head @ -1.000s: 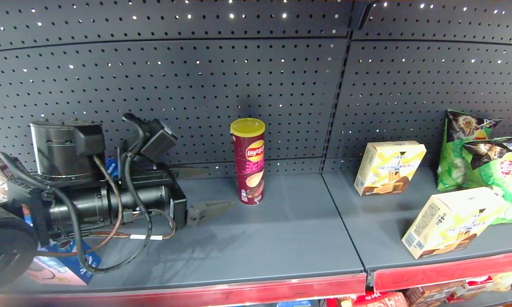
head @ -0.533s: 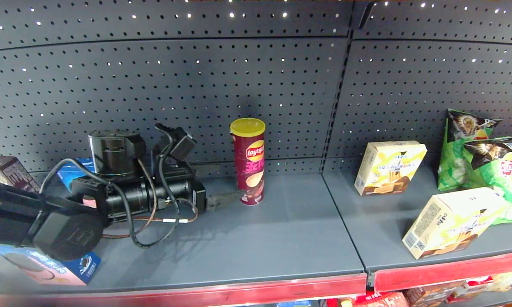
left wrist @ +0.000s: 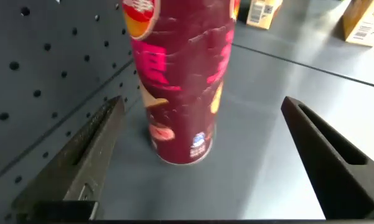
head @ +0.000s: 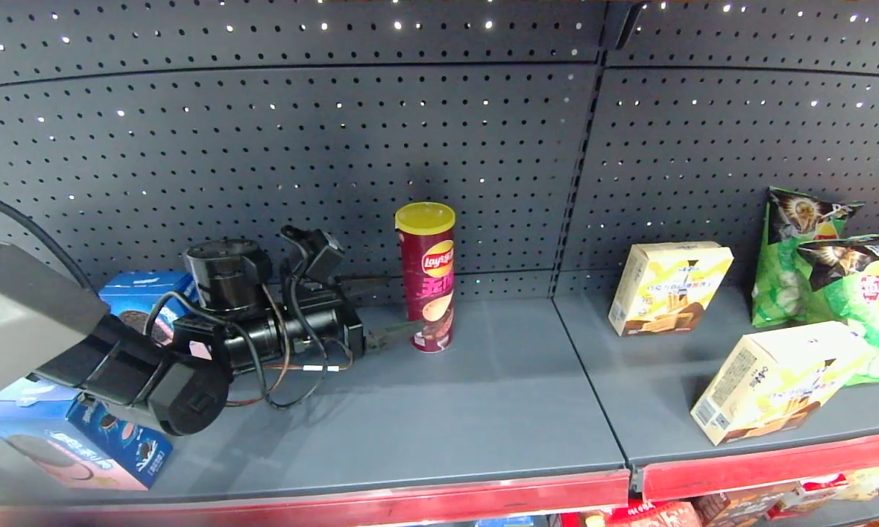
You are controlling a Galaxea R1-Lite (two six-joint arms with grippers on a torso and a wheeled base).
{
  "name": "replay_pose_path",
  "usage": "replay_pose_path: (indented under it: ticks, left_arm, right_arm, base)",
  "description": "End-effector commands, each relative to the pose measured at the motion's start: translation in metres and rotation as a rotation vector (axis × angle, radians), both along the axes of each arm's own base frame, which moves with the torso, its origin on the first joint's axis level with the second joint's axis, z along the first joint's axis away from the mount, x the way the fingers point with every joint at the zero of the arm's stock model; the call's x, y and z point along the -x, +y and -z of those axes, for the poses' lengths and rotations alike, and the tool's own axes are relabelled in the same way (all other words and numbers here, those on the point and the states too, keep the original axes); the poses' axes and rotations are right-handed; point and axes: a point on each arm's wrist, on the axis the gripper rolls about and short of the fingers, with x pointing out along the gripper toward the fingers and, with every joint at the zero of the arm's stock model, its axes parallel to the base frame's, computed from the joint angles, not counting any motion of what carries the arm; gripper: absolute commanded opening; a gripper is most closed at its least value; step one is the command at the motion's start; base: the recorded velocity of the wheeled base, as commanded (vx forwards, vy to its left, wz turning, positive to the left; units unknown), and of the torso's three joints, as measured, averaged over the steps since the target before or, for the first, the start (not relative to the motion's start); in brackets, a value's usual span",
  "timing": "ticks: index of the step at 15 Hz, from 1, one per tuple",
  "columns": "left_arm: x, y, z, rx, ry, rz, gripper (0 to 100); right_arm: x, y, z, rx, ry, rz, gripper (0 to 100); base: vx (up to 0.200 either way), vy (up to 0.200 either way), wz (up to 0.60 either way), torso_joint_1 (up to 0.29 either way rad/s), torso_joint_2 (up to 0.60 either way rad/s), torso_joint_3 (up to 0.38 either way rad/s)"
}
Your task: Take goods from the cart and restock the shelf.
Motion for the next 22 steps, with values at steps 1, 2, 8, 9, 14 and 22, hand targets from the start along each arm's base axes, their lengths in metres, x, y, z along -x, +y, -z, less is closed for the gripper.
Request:
replay_pose_path:
  ticks: [1,2,8,9,14,22]
  left_arm:
    - [-0.01,0.006,0.002,0.012,-0.003,0.006,100]
    - [-0.014,0.006,-0.002,0.026,-0.012,0.023,100]
    - [-0.03,0.001,-0.014,0.062,-0.043,0.071,100]
    - [-0.031,0.001,-0.014,0.062,-0.046,0.076,100]
    - [-0.033,-0.009,-0.011,0.07,-0.035,0.152,100]
    - [-0.056,-0.025,-0.009,0.092,-0.047,0.177,100]
  right_arm:
    - [0.0,0.0,0.0,0.001,0.0,-0.001,0]
    - [0.0,0.0,0.0,0.0,0.0,-0.003,0]
    - [0.0,0.0,0.0,0.0,0.0,-0.003,0]
    - [0.0,0.0,0.0,0.0,0.0,-0.003,0]
    - [0.0,0.0,0.0,0.0,0.0,-0.003,0]
    - [0.0,0.0,0.0,0.0,0.001,-0.001,0]
  base:
    - [0.0,0.0,0.0,0.0,0.0,0.0]
    - [0.0,0.0,0.0,0.0,0.0,0.0]
    - [0.0,0.0,0.0,0.0,0.0,0.0]
    - [0.0,0.0,0.0,0.0,0.0,0.0]
    - [0.0,0.0,0.0,0.0,0.0,0.0]
    - [0.0,0.0,0.0,0.0,0.0,0.0]
